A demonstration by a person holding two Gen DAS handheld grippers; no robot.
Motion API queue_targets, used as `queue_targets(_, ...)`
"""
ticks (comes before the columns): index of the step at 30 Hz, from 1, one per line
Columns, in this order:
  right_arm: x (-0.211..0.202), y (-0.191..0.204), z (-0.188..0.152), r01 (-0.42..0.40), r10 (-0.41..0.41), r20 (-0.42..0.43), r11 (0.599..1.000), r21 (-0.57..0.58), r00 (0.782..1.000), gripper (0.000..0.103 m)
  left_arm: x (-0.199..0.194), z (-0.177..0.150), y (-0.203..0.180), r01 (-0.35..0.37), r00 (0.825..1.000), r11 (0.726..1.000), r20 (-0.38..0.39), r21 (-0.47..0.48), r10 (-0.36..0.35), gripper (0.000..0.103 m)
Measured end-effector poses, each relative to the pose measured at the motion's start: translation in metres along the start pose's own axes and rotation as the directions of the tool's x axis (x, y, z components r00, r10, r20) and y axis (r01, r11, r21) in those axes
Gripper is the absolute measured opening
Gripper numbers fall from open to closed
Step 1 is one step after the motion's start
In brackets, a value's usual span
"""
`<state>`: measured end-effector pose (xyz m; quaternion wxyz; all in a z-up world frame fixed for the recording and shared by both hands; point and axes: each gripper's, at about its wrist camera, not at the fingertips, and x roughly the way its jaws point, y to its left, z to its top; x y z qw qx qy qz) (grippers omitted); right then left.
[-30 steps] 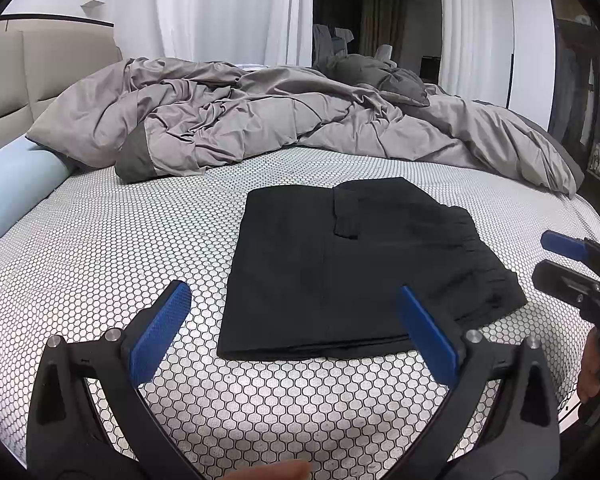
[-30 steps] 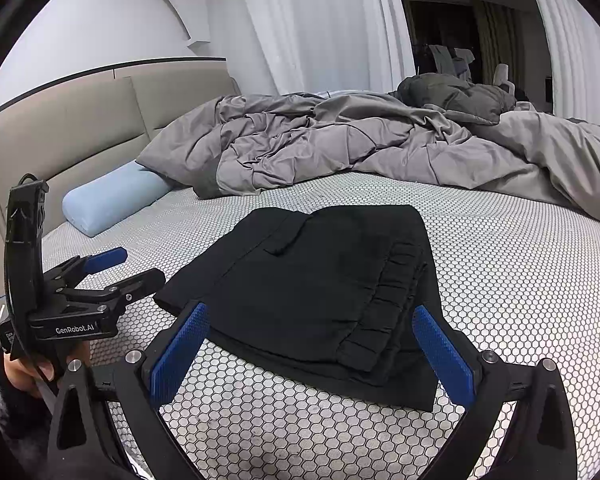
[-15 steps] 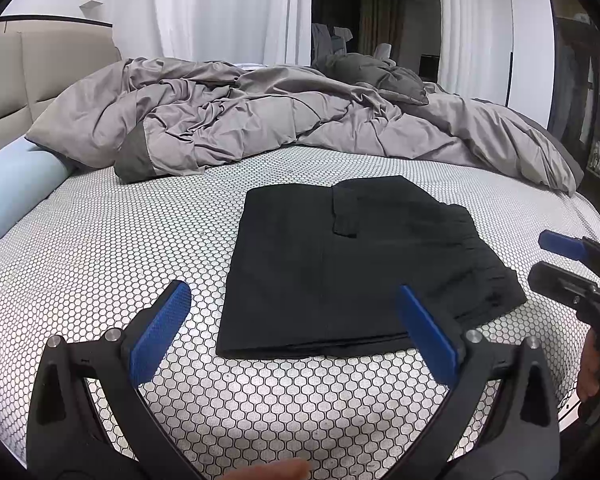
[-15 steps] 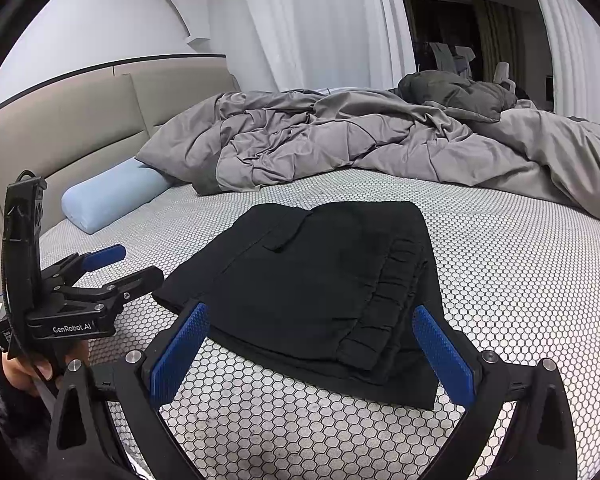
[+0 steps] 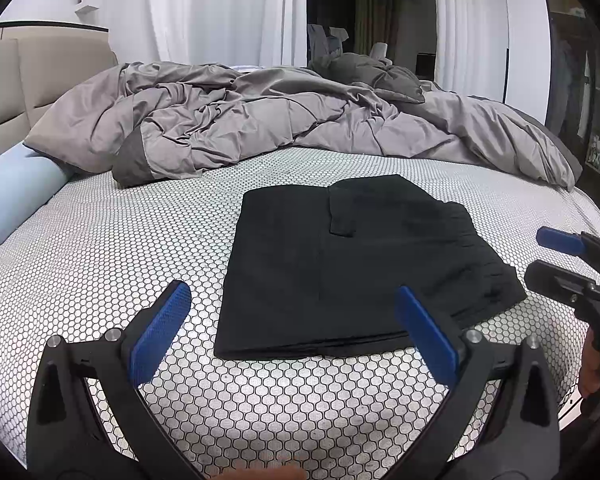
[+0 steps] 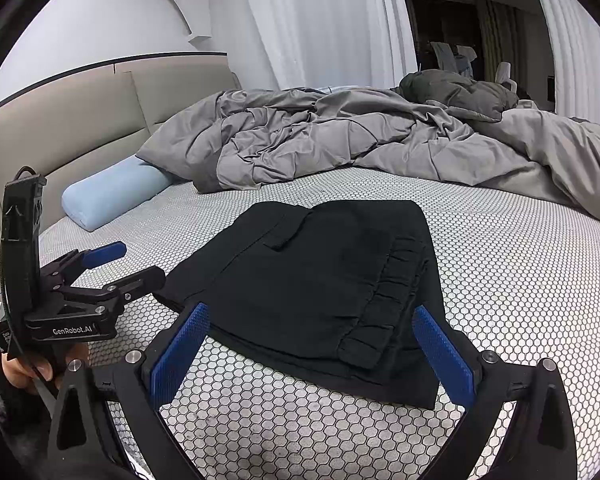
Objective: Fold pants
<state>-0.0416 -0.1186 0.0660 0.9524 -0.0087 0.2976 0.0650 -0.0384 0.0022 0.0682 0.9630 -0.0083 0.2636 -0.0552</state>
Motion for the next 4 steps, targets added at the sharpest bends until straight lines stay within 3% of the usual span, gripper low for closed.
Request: queue_targets(4, 0.001, 0.0008, -0.0002, -0.002, 0.002, -0.007, 1.0, -0.002, 1.0, 0.103, 0.0001, -0.0005, 0.0035, 0.011, 1.0, 1.0, -0.001, 0.005, -0.011, 0.102)
